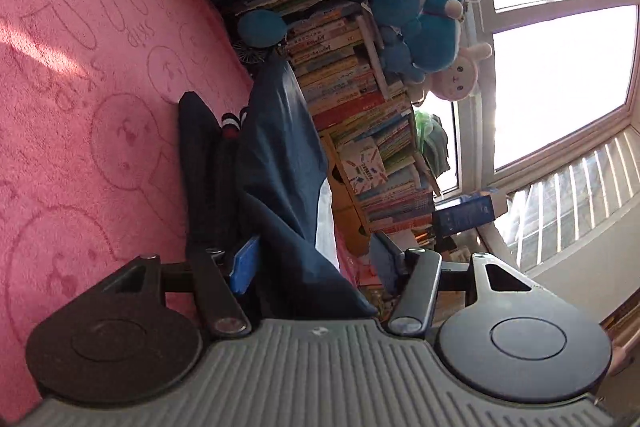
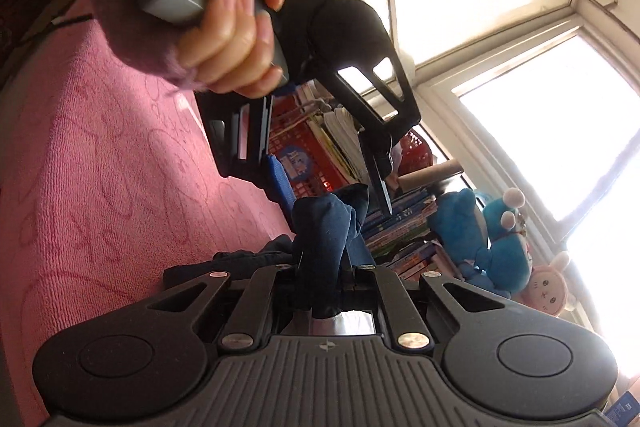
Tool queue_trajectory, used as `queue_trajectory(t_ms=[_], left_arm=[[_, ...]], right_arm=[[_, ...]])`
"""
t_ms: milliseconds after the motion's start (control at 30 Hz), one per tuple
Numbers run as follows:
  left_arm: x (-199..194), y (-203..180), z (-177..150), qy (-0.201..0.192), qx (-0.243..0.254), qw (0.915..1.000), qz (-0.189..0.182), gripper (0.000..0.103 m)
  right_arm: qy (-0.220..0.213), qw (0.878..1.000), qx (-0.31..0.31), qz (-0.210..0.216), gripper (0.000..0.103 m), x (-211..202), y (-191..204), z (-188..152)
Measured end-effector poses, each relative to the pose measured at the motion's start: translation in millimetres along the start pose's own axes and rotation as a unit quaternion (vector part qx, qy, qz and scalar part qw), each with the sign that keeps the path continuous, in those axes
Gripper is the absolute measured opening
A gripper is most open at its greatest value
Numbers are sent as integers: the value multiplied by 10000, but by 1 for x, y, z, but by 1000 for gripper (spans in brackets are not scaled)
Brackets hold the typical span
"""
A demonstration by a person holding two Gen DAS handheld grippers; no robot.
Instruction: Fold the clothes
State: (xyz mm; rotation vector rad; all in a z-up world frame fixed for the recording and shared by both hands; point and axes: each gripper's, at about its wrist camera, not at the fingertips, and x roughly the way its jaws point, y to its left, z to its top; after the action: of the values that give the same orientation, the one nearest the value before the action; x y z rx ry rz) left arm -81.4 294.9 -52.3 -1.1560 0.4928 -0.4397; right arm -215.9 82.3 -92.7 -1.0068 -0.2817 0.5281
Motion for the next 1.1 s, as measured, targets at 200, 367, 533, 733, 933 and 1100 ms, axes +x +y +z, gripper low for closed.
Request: queue_trajectory(t_ms=[200, 367, 533, 733, 933, 1100], left_arm=[[31, -5, 4, 361, 697, 9948, 655, 31], [26, -4, -3, 429, 683, 9960, 375, 23], [23, -1, 5, 392, 593, 9965, 432, 22], [36, -3, 33, 117, 812, 9933, 820, 16], [58, -7, 72, -190, 1174, 9865, 1127, 7], [76, -3, 87, -278, 1280, 9809, 1436, 7]], right_arm=[[152, 9998, 129, 91, 18, 2, -2, 2], [377, 9989, 276, 48, 64, 24, -9, 12], [692, 9940, 752, 401, 16, 45, -14, 19], [755, 9926, 814, 499, 12, 48, -11, 18], [802, 9927, 750, 499, 12, 46, -6, 19], [821, 9927, 723, 503, 12, 43, -2, 20]])
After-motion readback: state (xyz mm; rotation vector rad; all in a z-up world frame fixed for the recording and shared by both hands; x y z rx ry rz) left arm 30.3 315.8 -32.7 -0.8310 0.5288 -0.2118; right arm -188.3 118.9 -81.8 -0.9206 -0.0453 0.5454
